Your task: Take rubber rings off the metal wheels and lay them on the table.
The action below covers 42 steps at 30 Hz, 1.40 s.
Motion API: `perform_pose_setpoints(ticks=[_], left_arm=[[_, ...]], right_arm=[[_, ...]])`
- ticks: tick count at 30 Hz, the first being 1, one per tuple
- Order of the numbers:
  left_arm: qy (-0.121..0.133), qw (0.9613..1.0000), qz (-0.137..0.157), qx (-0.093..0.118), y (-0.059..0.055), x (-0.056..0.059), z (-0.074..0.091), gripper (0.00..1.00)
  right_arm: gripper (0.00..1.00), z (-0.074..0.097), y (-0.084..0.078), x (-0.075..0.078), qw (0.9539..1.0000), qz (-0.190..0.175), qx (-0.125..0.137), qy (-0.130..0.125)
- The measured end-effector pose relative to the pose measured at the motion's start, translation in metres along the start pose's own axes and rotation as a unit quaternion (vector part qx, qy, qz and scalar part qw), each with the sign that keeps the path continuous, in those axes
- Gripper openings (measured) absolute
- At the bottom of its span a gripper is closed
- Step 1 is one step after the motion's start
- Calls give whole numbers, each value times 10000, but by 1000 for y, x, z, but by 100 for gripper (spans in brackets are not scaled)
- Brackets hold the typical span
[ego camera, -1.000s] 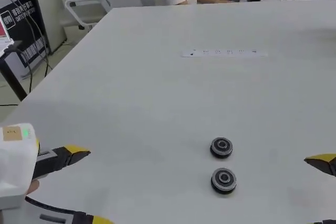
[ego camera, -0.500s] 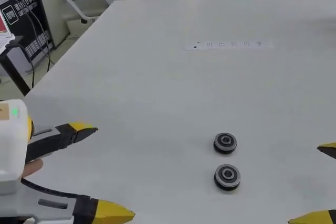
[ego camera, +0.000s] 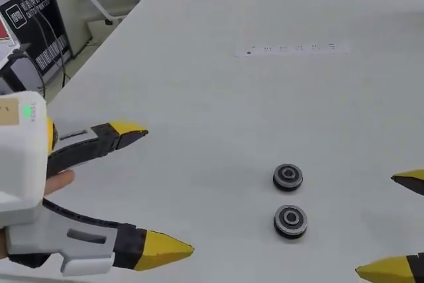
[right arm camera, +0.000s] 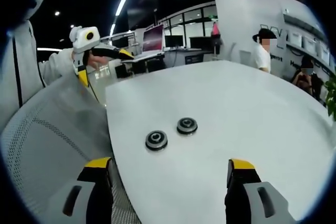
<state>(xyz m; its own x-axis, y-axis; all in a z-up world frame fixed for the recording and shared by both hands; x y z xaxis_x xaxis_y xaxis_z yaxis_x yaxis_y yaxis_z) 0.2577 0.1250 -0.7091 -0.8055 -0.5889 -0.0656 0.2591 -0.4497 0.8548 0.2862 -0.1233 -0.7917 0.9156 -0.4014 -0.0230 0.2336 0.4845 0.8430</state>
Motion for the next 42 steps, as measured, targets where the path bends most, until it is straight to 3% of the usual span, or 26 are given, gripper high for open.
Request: perform_pose_setpoints(ticks=[3, 5, 7, 13, 22, 24, 28, 33, 39, 42], left_arm=[[-42, 10000, -69, 42, 7, 2, -3, 95], [-94, 9997, -52, 202, 14, 4, -7, 94], [-280, 9990, -29, 344, 21, 12, -11, 95], [-533, 9972, -163, 508, 42, 23, -23, 95], [-846, 9887, -285, 1207, 83, 29, -40, 94], [-933, 9870, -259, 1285, 85, 29, -45, 94], [-878, 9891, -280, 1145, 80, 25, -60, 99], [-964, 9882, -341, 1144, 77, 26, -71, 97], [-1112, 9880, -450, 971, 68, 25, -91, 89], [-1269, 9867, -395, 933, 63, 28, -98, 79]], right_arm=[[86, -3, 2, -1, 9999, 17, 105, 63], [86, -5, 3, -3, 9997, -17, 173, 145], [85, -8, 1, -3, 9996, -63, 142, 235], [83, -14, 2, -3, 9991, -19, 191, 368], [75, -24, 11, -4, 9973, -1, 440, 586], [73, -27, 15, -6, 9960, -29, 547, 703], [66, -32, 19, -2, 9954, -37, 685, 674], [63, -37, 21, -3, 9947, 22, 733, 715], [56, -45, 17, -6, 9946, 160, 664, 778], [53, -47, 16, -6, 9945, 268, 630, 787]])
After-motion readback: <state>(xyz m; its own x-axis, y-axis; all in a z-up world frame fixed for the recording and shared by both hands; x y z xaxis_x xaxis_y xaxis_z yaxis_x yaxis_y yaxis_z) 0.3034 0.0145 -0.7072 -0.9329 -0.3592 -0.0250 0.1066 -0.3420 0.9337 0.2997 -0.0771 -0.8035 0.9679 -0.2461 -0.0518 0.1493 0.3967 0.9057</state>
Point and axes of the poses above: the centre of the closed fingertips' face, and the gripper's own axes: z roughly backward along the fingers, x roughly to its right, y roughly out of its top, the point moved 4 cm from there along z, roughly backward along the fingers, and after that the axes turned 5 degrees about z, right-handed, at the moved point
